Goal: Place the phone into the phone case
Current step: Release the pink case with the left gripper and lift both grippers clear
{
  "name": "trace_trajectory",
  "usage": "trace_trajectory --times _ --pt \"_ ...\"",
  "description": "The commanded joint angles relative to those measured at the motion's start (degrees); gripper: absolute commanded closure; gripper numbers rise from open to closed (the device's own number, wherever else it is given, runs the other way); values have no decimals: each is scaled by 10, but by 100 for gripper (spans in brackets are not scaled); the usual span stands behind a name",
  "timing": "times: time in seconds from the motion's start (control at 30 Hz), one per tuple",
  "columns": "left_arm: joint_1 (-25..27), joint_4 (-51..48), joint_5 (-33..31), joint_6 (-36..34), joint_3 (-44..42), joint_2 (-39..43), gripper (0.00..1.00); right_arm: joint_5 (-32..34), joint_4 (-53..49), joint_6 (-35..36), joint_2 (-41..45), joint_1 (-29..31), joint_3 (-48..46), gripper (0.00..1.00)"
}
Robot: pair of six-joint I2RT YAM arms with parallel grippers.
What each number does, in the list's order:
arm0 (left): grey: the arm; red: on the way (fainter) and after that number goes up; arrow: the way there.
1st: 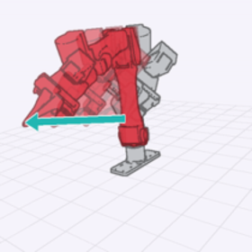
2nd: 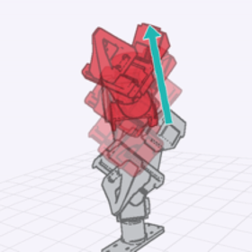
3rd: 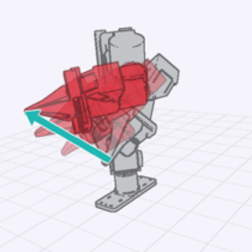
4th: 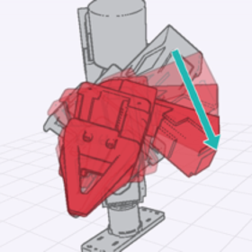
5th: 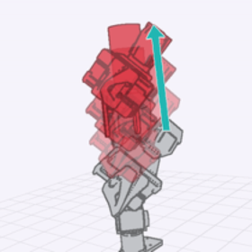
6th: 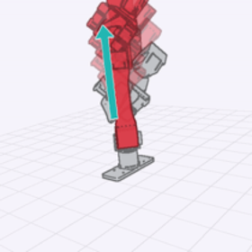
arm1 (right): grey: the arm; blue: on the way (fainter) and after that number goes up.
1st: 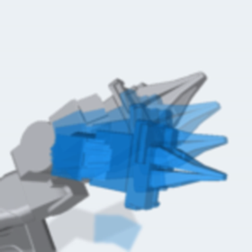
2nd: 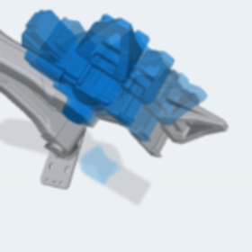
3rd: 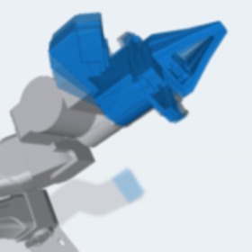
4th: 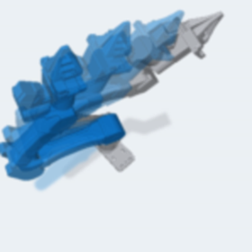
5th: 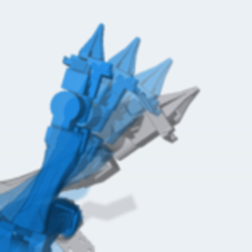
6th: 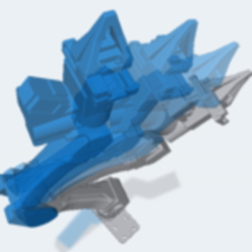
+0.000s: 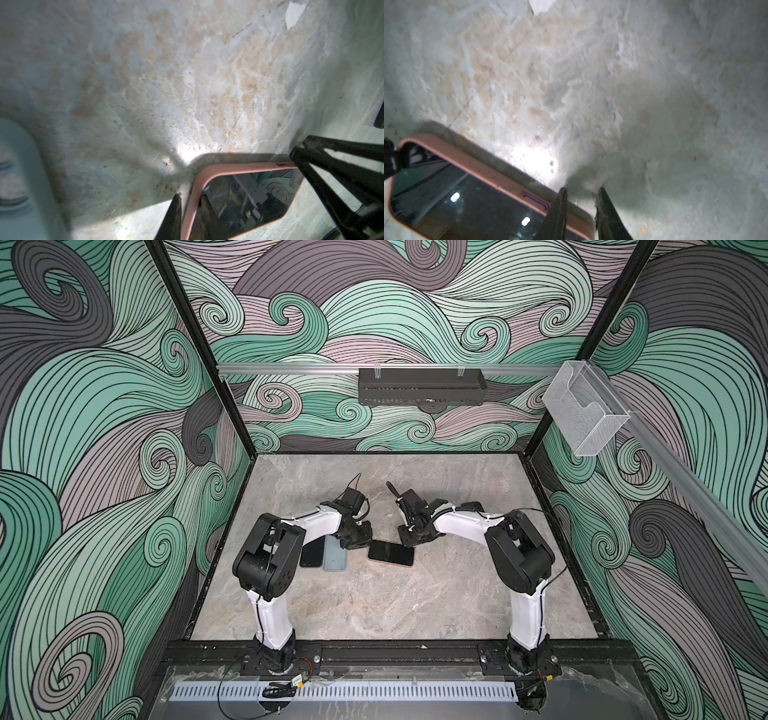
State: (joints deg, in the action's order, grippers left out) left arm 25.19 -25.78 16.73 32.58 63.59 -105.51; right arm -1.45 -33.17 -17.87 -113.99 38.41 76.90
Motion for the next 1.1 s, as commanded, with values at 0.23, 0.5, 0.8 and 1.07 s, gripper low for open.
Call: trace_trajectory --times 0.23,0.5,0.8,1.07 --pt "-2 -34 -16 -20 -17 38 79 -69 -99 -21 116 0 -60 52" --pt "-2 -12 25 -31 -56 66 71 -213 21 -46 177 -6 -206 36" --pt "-2 47 90 -36 -87 67 73 -273 149 -76 127 -24 -219 42" --pt "-2 99 132 -35 -71 24 79 -140 8 37 99 -18 -115 38"
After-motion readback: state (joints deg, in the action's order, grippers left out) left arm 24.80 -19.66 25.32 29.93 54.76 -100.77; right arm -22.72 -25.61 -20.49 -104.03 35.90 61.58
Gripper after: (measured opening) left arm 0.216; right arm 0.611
